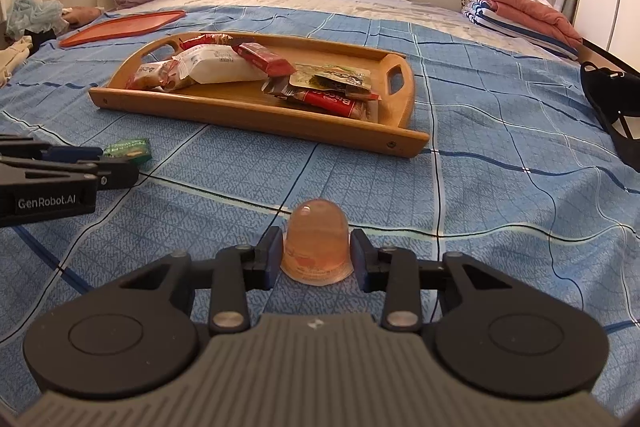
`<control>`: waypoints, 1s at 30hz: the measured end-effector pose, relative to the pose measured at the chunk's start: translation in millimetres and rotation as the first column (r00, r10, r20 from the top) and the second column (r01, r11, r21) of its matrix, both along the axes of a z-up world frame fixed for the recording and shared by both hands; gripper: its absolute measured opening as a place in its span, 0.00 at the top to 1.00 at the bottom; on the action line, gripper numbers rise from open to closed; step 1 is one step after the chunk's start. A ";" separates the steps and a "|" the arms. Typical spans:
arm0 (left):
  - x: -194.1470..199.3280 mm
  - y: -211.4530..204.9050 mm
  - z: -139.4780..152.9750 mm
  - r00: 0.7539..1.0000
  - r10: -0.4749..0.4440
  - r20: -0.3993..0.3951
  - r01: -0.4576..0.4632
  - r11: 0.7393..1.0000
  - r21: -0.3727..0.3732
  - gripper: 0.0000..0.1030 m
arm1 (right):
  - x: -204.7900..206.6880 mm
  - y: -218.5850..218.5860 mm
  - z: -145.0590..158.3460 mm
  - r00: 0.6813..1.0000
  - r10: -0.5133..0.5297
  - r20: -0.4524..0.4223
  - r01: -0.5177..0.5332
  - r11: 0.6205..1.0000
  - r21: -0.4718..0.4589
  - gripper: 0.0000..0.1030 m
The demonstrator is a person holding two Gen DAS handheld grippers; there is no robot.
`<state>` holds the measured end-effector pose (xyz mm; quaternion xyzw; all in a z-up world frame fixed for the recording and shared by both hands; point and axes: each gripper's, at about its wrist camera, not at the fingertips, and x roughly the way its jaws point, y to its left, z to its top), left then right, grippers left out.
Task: Organize snacks
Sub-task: 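Grasp the green packet with the left tool while the right tool grasps the orange jelly cup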
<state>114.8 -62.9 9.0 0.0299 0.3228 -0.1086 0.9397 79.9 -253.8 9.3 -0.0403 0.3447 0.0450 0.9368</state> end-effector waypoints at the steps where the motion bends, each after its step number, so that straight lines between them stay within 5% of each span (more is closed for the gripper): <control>1: -1.0 -0.3 0.2 1.000 -0.005 0.004 0.005 1.000 0.005 0.64 | -0.9 -0.1 0.6 1.000 0.000 0.001 0.000 1.000 0.000 0.60; 3: -2.1 0.3 0.3 1.000 -0.012 0.010 0.012 1.000 0.006 0.50 | -2.4 -0.7 1.6 1.000 -0.002 0.003 0.002 1.000 0.000 0.60; 4: -2.0 1.0 0.6 1.000 -0.002 0.017 0.002 1.000 0.004 0.26 | -3.0 -0.9 2.0 1.000 -0.003 0.004 0.003 1.000 -0.002 0.60; 5: -1.5 2.1 1.0 0.999 0.013 0.031 -0.014 1.000 0.003 0.15 | -3.3 -1.2 2.2 1.000 -0.003 0.005 0.003 1.000 -0.004 0.60; 11: 16.8 7.9 -3.1 0.999 0.036 -0.008 -0.036 0.998 -0.043 0.12 | 0.2 -1.4 2.8 1.000 -0.006 -0.001 0.006 1.000 -0.002 0.60; 14: 25.6 8.3 -10.6 0.998 0.044 -0.049 -0.046 0.998 -0.052 0.20 | 1.0 -0.3 2.3 1.000 -0.007 -0.001 0.007 1.000 0.000 0.60; 16: 23.9 8.4 -10.1 0.998 0.046 -0.039 -0.048 0.997 -0.066 0.42 | 1.4 0.4 2.2 1.000 -0.005 -0.002 0.005 1.000 0.002 0.60; 21: 19.5 9.9 -3.5 0.998 0.051 -0.027 -0.053 0.996 -0.077 0.63 | -0.5 2.3 5.7 1.000 0.002 0.005 -0.002 1.000 0.004 0.61; 25: 17.0 14.9 3.0 0.998 0.050 -0.038 -0.054 0.994 -0.099 0.69 | -2.0 3.0 14.2 1.000 0.005 0.024 -0.006 1.000 0.008 0.63; 28: 14.4 17.9 8.4 0.998 0.052 -0.032 -0.055 0.992 -0.113 0.77 | -1.0 3.6 21.3 0.999 0.004 0.035 -0.004 1.000 0.012 0.70; 30: 12.4 18.2 13.7 0.999 0.042 -0.028 -0.045 0.992 -0.119 0.82 | -0.1 3.2 25.9 0.999 0.002 0.039 -0.003 1.000 0.020 0.86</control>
